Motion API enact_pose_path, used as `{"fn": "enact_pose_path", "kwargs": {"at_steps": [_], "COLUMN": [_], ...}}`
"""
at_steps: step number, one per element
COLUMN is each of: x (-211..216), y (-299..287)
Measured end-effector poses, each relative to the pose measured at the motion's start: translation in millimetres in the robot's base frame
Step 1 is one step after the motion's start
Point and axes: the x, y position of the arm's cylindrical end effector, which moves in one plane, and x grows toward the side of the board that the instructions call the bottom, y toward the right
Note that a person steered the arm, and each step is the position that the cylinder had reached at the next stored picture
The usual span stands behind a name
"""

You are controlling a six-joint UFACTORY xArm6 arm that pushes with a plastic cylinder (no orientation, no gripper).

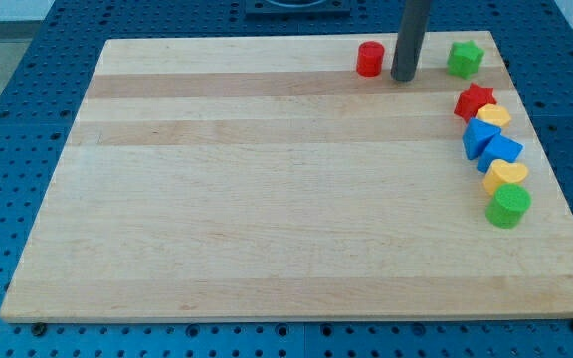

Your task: Slide the red circle diagonal to the green star

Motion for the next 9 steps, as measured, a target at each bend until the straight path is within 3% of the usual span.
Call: {"fn": "enact_pose_path", "kwargs": {"at_steps": [1, 2, 3, 4, 9], "x": [-31, -38, 20, 56, 39], "y": [3, -52, -138, -178, 40]}}
